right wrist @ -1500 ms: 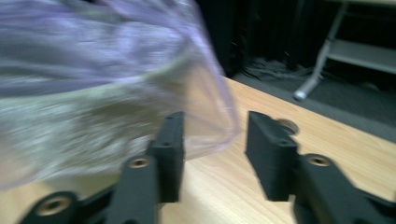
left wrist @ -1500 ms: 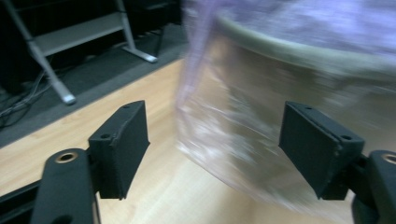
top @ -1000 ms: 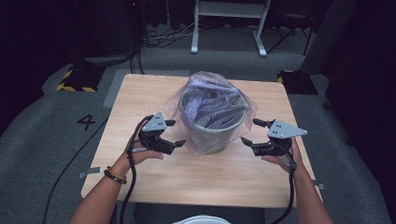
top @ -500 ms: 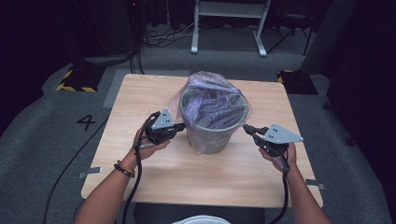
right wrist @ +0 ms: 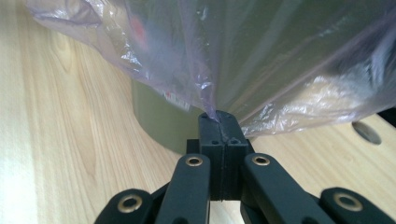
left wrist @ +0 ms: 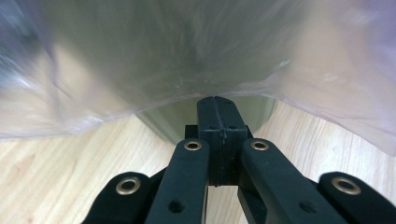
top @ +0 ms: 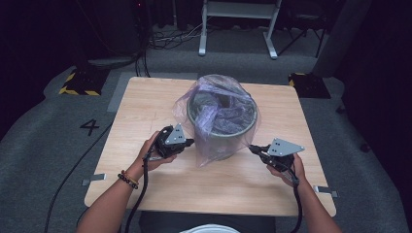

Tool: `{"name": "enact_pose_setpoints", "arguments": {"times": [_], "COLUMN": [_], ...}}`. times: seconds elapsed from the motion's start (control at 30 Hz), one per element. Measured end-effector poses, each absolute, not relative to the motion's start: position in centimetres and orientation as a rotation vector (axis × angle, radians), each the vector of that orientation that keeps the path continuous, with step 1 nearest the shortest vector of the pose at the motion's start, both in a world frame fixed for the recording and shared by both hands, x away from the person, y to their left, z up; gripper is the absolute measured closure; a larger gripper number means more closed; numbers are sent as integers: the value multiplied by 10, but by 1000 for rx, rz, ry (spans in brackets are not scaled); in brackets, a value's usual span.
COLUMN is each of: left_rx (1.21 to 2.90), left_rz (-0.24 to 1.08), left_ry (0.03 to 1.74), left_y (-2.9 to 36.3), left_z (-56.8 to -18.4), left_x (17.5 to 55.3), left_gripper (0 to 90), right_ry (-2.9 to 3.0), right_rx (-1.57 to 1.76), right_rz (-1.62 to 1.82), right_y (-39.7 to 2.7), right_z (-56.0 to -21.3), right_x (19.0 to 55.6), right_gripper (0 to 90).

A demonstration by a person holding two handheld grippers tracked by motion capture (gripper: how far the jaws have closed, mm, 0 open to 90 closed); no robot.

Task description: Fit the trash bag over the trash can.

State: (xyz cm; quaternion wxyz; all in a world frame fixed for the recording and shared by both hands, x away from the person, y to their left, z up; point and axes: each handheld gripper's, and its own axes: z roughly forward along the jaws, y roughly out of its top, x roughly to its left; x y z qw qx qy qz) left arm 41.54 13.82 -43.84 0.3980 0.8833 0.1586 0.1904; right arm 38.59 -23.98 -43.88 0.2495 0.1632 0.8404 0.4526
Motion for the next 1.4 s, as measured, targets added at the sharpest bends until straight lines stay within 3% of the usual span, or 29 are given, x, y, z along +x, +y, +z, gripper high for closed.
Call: {"name": "enact_pose_setpoints", "arguments": {"times": [0.33,0.57,0.63,0.7,0.77,0.83,0.93,1.03,1.13,1.4], "left_rx": [2316,2369,2326,2257,2189,2097,2014,1887,1851,1859], "left_rz": [469,435,417,398,412,391,364,277,269,283], "left_ry": [469,561,598,611,663,673,674,670,675,672], "left_y": [151,173,181,188,193,199,204,209,206,193], "left_z": [-463,-478,-479,-476,-468,-460,-451,-436,-427,-414], "left_x": [424,431,431,427,425,421,417,417,420,446], "left_gripper": [900,900,900,899,614,472,213,152,156,218], "right_ry": [2446,2452,2444,2431,2416,2403,2375,2336,2300,2113], "right_rx": [523,588,613,632,615,626,612,606,579,507], "right_rz": [1102,1123,1150,1149,1191,1196,1236,1284,1317,1402], "right_y": [-239,-250,-254,-259,-264,-268,-276,-287,-297,-289], "right_z": [-475,-476,-473,-469,-463,-456,-445,-435,-422,-356], "right_x": [403,409,410,408,404,399,390,381,374,385], "right_gripper": [900,900,729,687,596,463,380,305,275,348]}}
